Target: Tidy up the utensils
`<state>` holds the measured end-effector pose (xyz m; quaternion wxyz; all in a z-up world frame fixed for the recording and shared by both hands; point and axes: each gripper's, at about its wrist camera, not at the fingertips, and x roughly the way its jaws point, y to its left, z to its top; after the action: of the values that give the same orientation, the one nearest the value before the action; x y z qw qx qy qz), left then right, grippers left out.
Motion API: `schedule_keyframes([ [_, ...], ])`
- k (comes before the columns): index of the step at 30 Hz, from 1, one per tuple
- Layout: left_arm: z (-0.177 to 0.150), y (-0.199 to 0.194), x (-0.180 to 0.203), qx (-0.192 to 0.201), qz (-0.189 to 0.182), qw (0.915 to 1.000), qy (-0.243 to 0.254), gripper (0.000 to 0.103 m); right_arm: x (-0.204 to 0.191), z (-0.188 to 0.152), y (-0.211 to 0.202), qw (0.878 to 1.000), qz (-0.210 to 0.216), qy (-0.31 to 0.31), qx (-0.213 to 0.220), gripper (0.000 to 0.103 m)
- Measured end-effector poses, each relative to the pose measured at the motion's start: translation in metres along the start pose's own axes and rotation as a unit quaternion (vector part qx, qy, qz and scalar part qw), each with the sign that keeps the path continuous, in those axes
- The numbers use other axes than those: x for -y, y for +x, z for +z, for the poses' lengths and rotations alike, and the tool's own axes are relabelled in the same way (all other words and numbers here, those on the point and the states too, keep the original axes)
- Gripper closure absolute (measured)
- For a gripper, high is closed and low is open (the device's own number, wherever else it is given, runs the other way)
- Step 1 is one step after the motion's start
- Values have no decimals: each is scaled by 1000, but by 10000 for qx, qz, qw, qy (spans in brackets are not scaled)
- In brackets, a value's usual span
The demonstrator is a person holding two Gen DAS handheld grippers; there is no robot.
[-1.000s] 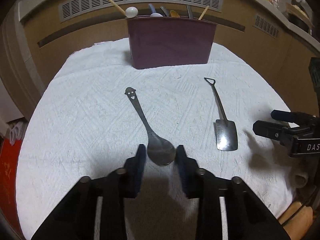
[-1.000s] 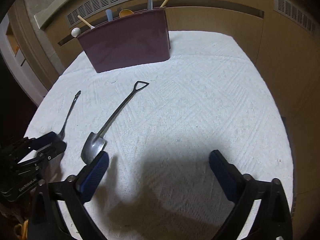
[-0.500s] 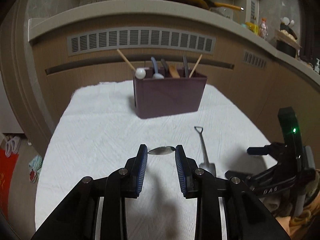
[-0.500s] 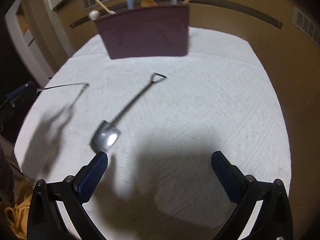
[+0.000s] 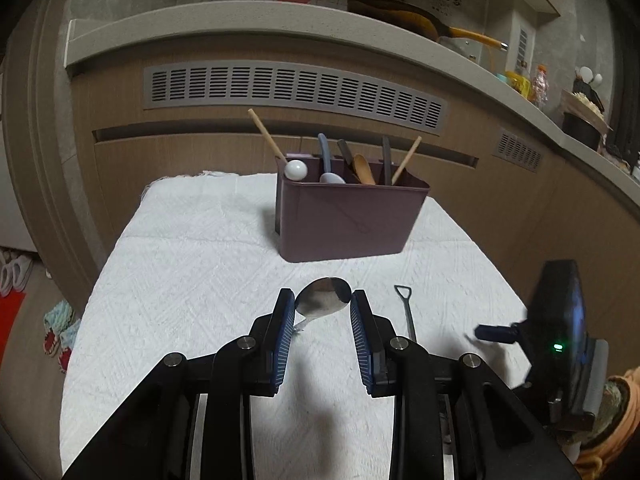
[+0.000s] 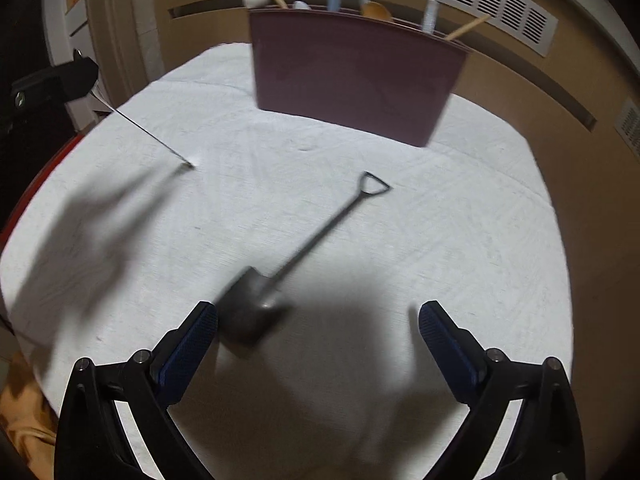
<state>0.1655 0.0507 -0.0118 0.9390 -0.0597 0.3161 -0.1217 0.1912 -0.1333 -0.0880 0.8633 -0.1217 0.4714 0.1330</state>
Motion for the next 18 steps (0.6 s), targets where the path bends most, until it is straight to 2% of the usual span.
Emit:
schedule_keyframes([
  [3, 1, 12, -4, -82, -14, 9999, -134, 75, 17, -9, -3, 9998, -107, 157, -54, 3],
  [5, 1, 14, -5, -85, -37, 9998, -172, 89, 24, -14, -3, 9995, -201, 220, -97, 3],
  [12, 2, 4, -13, -24, 53, 9999, -155, 90, 27, -14, -5, 9994, 51, 353, 5, 3],
  [16, -4, 9, -29, -317, 184, 9989, -297, 88, 15, 4, -6, 9991, 158, 364, 129, 4],
  [17, -7, 11, -32, -387, 210, 9985, -324, 87, 13, 12, -4, 9986, 217, 448, 177, 13],
  [18, -10, 13, -36, -459, 245, 9978, -400, 86, 12, 20, 0, 9980, 273, 557, 140, 37],
])
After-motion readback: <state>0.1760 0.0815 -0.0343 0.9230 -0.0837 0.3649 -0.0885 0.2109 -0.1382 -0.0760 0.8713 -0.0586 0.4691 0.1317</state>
